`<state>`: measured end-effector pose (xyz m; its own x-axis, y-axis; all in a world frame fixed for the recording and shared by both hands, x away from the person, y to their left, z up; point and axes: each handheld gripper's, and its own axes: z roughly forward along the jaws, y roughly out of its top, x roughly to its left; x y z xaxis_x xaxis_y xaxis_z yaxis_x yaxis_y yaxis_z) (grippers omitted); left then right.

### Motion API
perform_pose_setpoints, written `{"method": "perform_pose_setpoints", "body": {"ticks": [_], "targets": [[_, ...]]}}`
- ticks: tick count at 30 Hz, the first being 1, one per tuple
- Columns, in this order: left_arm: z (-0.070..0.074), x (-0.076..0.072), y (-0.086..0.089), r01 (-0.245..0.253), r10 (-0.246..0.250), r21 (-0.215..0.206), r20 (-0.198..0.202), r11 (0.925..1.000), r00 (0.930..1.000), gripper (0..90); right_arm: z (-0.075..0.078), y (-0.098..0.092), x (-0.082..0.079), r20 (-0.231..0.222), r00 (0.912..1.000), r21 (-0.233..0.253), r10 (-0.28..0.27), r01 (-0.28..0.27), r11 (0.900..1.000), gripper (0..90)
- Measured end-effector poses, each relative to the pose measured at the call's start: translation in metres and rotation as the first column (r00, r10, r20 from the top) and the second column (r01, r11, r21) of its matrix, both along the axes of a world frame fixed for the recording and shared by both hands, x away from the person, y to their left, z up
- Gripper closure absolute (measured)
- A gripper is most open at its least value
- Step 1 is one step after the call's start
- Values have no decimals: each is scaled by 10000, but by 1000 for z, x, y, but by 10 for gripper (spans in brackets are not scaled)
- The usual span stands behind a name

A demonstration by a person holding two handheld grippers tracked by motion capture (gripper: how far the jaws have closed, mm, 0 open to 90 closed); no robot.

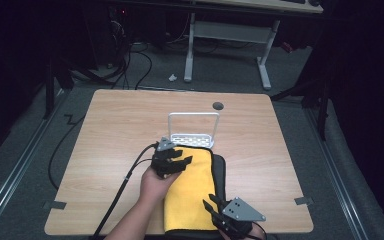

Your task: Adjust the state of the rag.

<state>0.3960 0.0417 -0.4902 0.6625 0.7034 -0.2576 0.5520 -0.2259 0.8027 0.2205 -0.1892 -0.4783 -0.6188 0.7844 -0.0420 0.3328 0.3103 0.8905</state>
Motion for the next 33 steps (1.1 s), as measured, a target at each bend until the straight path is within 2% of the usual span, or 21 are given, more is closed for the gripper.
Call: {"method": "perform_pose_setpoints", "body": {"ticks": [3, 4, 5, 7, 9, 10, 13, 14, 18, 20, 21, 24, 27, 30, 31, 33], "targets": [[-8, -10, 15, -216, 217, 59, -138, 9997, 9997, 501, -6, -9, 14, -163, 9985, -436, -515, 508, 9978, 736], [-8, -10, 15, -216, 217, 59, -138, 9997, 9997, 500, -6, -9, 14, -163, 9985, -436, -515, 508, 9978, 736], [-14, -19, 24, -238, 241, 186, -154, 9995, 9996, 500, -14, -21, 32, -385, 9937, -848, -1048, 1012, 9912, 789], [-18, -26, 26, -226, 234, 513, -161, 9984, 9996, 500, -21, -29, 45, -784, 9854, -1106, -1512, 1421, 9837, 827], [-22, -34, 28, -149, 152, 894, -28, 9959, 9999, 500, -30, -34, 58, -1109, 9761, -1546, -1871, 1691, 9734, 850], [-23, -36, 28, -104, 104, 1011, 8, 9948, 9999, 500, -36, -37, 65, -1516, 9668, -1746, -2059, 1788, 9683, 858], [-27, -42, 27, -45, 33, 1434, 87, 9897, 10000, 498, -47, -37, 76, -1946, 9539, -2270, -2283, 1826, 9566, 871], [-29, -44, 28, -15, 3, 1523, 77, 9883, 10000, 498, -48, -37, 78, -1942, 9530, -2197, -2325, 1888, 9571, 873], [-32, -49, 31, -86, 56, 1670, 182, 9859, 9998, 494, -47, -29, 90, -1936, 9552, -2394, -2238, 1752, 9550, 882], [-34, -50, 37, -251, 217, 1616, 228, 9865, 9995, 495, -48, -18, 102, -1942, 9584, -2292, -2092, 1630, 9596, 883], [-36, -51, 44, -316, 301, 1589, 119, 9868, 9995, 495, -47, -12, 105, -1987, 9593, -2246, -2005, 1545, 9621, 882], [-36, -54, 58, -387, 389, 1024, -5, 9940, 9992, 493, -43, -7, 110, -1872, 9612, -2346, -2024, 1563, 9594, 843], [-35, -60, 64, -317, 311, 824, 93, 9961, 9995, 488, -30, -6, 116, -1485, 9622, -1948, -2285, 1980, 9606, 794], [-36, -66, 66, -238, 229, 550, 154, 9982, 9996, 487, -21, 2, 126, -1379, 9640, -1639, -2276, 2044, 9651, 725], [-36, -68, 67, -221, 213, 419, 194, 9989, 9996, 488, -20, 4, 129, -1482, 9624, -1526, -2276, 2051, 9668, 677], [-34, -69, 65, -111, 93, 575, 301, 9983, 9995, 488, -24, 9, 139, -1848, 9552, -1181, -2310, 2118, 9702, 616]]}}
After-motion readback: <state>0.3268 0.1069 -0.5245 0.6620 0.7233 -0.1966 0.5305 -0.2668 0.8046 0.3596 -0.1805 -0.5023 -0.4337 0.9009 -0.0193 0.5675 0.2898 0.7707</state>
